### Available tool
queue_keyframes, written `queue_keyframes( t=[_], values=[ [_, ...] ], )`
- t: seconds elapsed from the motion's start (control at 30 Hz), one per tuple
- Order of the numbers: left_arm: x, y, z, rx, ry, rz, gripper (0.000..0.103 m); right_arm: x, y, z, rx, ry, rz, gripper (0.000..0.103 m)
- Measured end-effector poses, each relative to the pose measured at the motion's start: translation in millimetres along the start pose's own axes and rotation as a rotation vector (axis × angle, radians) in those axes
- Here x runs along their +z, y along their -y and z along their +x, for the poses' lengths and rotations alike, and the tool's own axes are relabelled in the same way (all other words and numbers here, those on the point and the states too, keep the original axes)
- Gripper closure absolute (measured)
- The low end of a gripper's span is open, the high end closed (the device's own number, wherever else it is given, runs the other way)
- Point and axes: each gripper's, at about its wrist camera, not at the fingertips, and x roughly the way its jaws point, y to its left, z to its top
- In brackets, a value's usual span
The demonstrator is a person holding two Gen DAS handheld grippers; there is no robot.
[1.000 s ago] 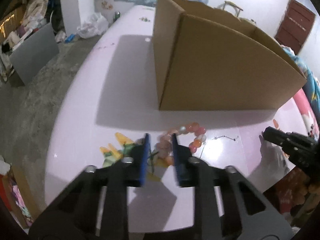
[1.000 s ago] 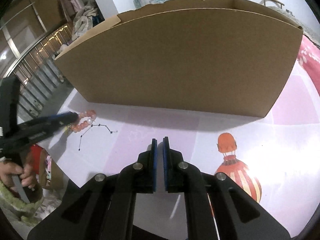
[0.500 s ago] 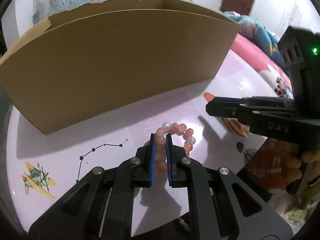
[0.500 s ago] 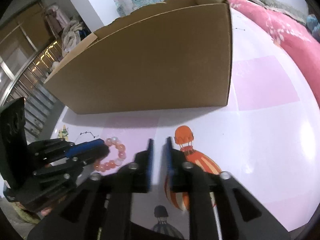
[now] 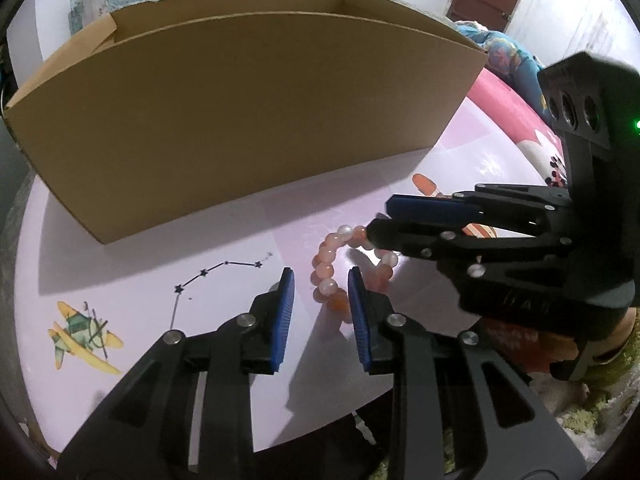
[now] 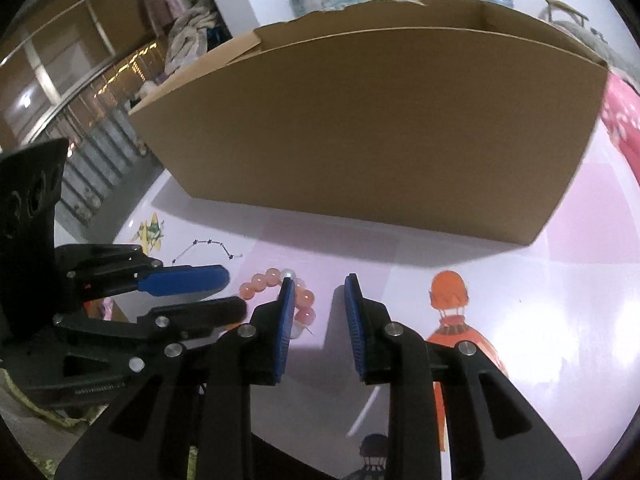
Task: Organize jewelry
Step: 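Lift the pink bead bracelet with the right tool over the box, then open the right tool to drop the pink bracelet into the box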
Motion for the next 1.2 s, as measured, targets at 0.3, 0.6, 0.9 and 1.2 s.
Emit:
queue_keyframes(
  t=[0.3, 0.6, 0.9, 1.2],
  values=[
    [2.9, 0.6, 1.6, 0.059, 0.018, 0.056, 0.094, 1.0, -7.0, 5.7, -0.002, -0.030, -0.052, 0.093],
    [10.9, 10.6, -38.2, 0.008, 0.111, 0.071, 0.095, -0.5, -13.2, -29.7, 0.002, 0.070, -0.032, 0.093],
    [58.3, 27.4, -119.2, -0.057, 0.322, 0.149, 0.095, 42.1, -24.3, -109.6, -0.007, 0.291, -0.078, 0.093],
    [137.6, 20.2, -80.0, -0.086, 0.278, 0.128, 0.095, 113.1, 24.5, -99.8, -0.017, 0.248, -0.066, 0.093]
  ],
)
